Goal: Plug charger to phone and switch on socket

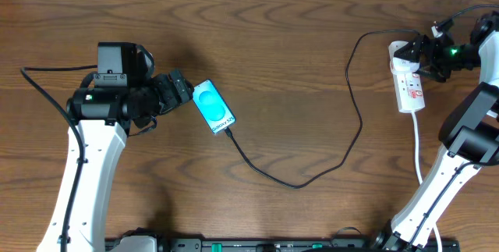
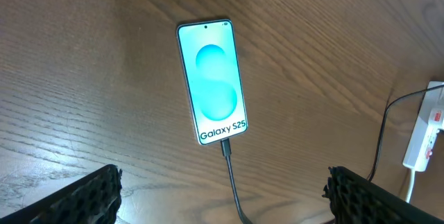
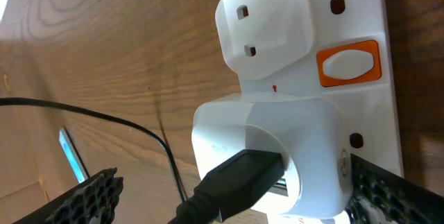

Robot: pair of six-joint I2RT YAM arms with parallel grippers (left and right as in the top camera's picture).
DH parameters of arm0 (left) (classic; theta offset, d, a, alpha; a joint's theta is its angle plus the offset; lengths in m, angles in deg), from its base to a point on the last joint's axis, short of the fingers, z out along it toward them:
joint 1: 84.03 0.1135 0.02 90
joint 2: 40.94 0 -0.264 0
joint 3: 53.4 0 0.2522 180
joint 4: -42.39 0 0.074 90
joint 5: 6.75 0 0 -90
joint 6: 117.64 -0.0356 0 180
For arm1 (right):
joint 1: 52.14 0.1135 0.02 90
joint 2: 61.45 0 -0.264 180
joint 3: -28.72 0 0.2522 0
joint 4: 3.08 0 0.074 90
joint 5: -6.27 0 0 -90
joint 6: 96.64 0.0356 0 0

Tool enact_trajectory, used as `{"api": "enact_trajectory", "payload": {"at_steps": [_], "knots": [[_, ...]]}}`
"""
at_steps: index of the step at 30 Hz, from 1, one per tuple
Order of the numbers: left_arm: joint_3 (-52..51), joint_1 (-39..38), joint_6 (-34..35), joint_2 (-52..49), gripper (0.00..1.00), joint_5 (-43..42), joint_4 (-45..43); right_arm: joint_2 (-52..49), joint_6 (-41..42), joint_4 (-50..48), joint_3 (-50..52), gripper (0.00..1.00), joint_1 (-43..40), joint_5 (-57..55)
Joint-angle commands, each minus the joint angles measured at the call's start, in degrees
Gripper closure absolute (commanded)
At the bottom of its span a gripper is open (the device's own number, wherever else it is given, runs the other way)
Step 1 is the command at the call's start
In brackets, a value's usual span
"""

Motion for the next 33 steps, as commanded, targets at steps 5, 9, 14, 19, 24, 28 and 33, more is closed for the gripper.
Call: {"api": "enact_trajectory", "payload": {"at_steps": [5,9,14,19,24,28,33], "knots": [[0.5,0.2,-0.1,-0.2,0.05,0.8,0.4,1.2,2.4,3.1,0.8,0.01,-0.2,-1.8],[0.5,0.2,-0.1,-0.2,0.05,0.8,0.4,1.5,2.4,3.1,0.8,0.01,-0.2,-1.9],[0.5,0.2,-0.1,-0.2,0.05,0.8,0.5,1.6,2.4,3.4,0.5,0.01,-0.4,-3.3],[0.5,0.2,-0.1,-0.2,0.05,0.8,0.5,1.6,2.5,3.9,0.5,0.01,-0.9,-3.3],[0.5,0.2,-0.1,-0.2,0.05,0.8,0.5,1.6,2.9,5.0,0.5,0.01,-1.4,-3.3],[0.5,0.2,-0.1,-0.2,0.05,0.8,0.5,1.6,3.0,5.2,0.5,0.01,-1.7,-3.3],[0.5,0.2,-0.1,-0.2,0.05,0.8,0.5,1.6,1.7,4.8,0.5,0.01,-1.8,-3.0]]}}
